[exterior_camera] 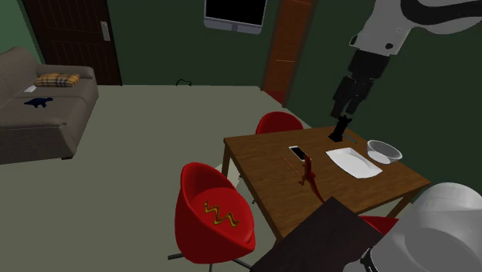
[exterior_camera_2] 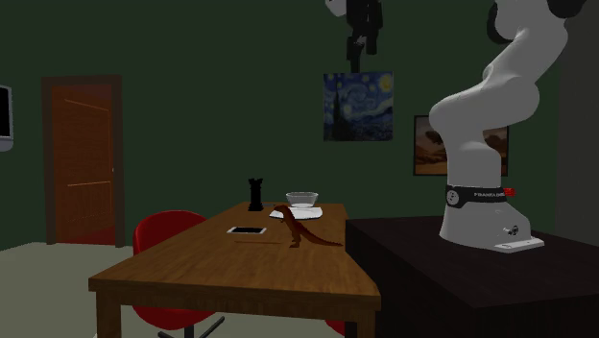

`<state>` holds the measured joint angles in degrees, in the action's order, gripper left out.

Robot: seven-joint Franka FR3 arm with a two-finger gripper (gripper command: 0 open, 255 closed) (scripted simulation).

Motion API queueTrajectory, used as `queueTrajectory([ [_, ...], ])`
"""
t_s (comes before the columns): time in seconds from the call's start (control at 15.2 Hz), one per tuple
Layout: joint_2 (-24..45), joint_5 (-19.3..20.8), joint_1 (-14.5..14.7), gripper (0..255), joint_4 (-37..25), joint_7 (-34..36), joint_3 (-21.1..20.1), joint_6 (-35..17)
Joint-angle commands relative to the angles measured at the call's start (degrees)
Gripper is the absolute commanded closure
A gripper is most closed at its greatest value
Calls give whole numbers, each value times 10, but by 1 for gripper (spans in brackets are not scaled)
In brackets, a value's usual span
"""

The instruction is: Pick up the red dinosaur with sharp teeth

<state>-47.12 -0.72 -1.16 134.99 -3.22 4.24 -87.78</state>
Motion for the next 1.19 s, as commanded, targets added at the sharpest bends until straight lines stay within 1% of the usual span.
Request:
queueTrajectory([
  [0.0, 0, 0, 0, 0, 0, 0, 0, 0],
  [0.33, -20, 25, -22, 0, 98, -18, 29, -93],
  [0.59, -21, 48, -42, 0, 166, -33, 56, -173],
  [0.86, -2, 71, -64, 0, 224, -50, 87, -262],
  [1.12, 39, 95, -85, 0, 269, -68, 123, -361],
])
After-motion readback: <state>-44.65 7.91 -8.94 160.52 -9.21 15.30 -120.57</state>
